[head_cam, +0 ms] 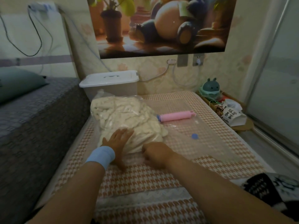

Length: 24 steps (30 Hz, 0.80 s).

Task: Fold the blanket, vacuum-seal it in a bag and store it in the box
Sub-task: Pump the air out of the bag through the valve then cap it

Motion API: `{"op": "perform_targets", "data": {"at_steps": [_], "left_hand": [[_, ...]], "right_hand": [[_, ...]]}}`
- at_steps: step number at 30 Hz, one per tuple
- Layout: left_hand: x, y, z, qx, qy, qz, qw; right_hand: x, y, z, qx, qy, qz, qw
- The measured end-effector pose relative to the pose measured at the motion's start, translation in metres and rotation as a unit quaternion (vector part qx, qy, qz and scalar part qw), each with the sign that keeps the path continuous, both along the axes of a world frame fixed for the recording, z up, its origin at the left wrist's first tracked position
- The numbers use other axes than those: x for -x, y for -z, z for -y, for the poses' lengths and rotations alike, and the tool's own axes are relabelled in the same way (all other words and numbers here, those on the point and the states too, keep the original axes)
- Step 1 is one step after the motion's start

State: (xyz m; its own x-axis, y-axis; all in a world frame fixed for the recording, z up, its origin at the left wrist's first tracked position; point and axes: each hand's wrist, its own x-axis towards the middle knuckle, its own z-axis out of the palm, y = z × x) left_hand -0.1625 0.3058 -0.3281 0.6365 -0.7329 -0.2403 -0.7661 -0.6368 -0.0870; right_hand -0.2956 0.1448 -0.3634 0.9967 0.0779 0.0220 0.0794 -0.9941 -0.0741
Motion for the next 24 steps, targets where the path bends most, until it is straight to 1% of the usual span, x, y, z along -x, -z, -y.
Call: {"op": "perform_targets", "data": {"at_steps": [3, 7, 8, 9, 10, 11, 12, 13, 14, 15, 16, 17, 18, 19, 21, 22, 24], "left_hand": [[-0.001, 0.01, -0.006, -0.049, -0.012, 0.0, 0.999], [-0.008, 0.01, -0.013, -0.078, -0.002, -0.037, 0.996], [-0.01, 0.008, -0.01, -0.093, 0.004, -0.044, 0.995], [-0.012, 0.004, -0.006, -0.104, 0.01, -0.052, 0.993], [-0.013, -0.005, 0.0, -0.105, 0.007, -0.067, 0.992], [-0.014, -0.017, 0.007, -0.088, -0.003, -0.089, 0.992], [-0.016, -0.028, 0.013, -0.049, -0.024, -0.108, 0.993], [-0.017, -0.039, 0.018, 0.001, -0.042, -0.106, 0.993], [-0.018, -0.049, 0.024, 0.048, -0.051, -0.078, 0.995], [-0.019, -0.058, 0.028, 0.087, -0.052, -0.027, 0.994], [-0.024, -0.061, 0.033, 0.114, -0.047, 0.027, 0.992], [-0.028, -0.06, 0.038, 0.127, -0.041, 0.066, 0.989], [-0.037, -0.057, 0.043, 0.121, -0.044, 0.083, 0.988], [-0.044, -0.052, 0.043, 0.101, -0.068, 0.071, 0.99], [-0.062, -0.031, 0.038, 0.056, -0.136, 0.016, 0.989], [-0.074, -0.017, 0.032, 0.062, -0.156, -0.009, 0.986], [-0.082, -0.004, 0.022, 0.081, -0.17, -0.057, 0.98]], "right_hand": [[0.0, -0.021, 0.009, -0.018, 0.039, -0.039, 0.998], [0.009, -0.039, 0.02, -0.032, 0.065, -0.167, 0.983], [0.01, -0.042, 0.022, -0.061, 0.071, -0.196, 0.976], [0.01, -0.044, 0.025, -0.117, 0.091, -0.225, 0.963], [0.009, -0.047, 0.025, -0.187, 0.116, -0.236, 0.946], [0.007, -0.051, 0.026, -0.249, 0.14, -0.212, 0.935], [0.002, -0.053, 0.029, -0.27, 0.156, -0.137, 0.94], [-0.005, -0.055, 0.033, -0.245, 0.161, -0.028, 0.956], [-0.013, -0.055, 0.038, -0.199, 0.168, 0.081, 0.962], [-0.021, -0.055, 0.042, -0.154, 0.168, 0.156, 0.961], [-0.03, -0.054, 0.046, -0.115, 0.168, 0.174, 0.964], [-0.036, -0.052, 0.049, -0.084, 0.169, 0.133, 0.973], [-0.045, -0.047, 0.053, -0.077, 0.165, 0.068, 0.981], [-0.048, -0.042, 0.054, -0.084, 0.162, 0.0, 0.983], [-0.058, -0.026, 0.059, -0.137, 0.138, -0.095, 0.976], [-0.063, -0.019, 0.062, -0.157, 0.129, -0.12, 0.972], [-0.066, -0.017, 0.064, -0.147, 0.123, -0.147, 0.97]]}}
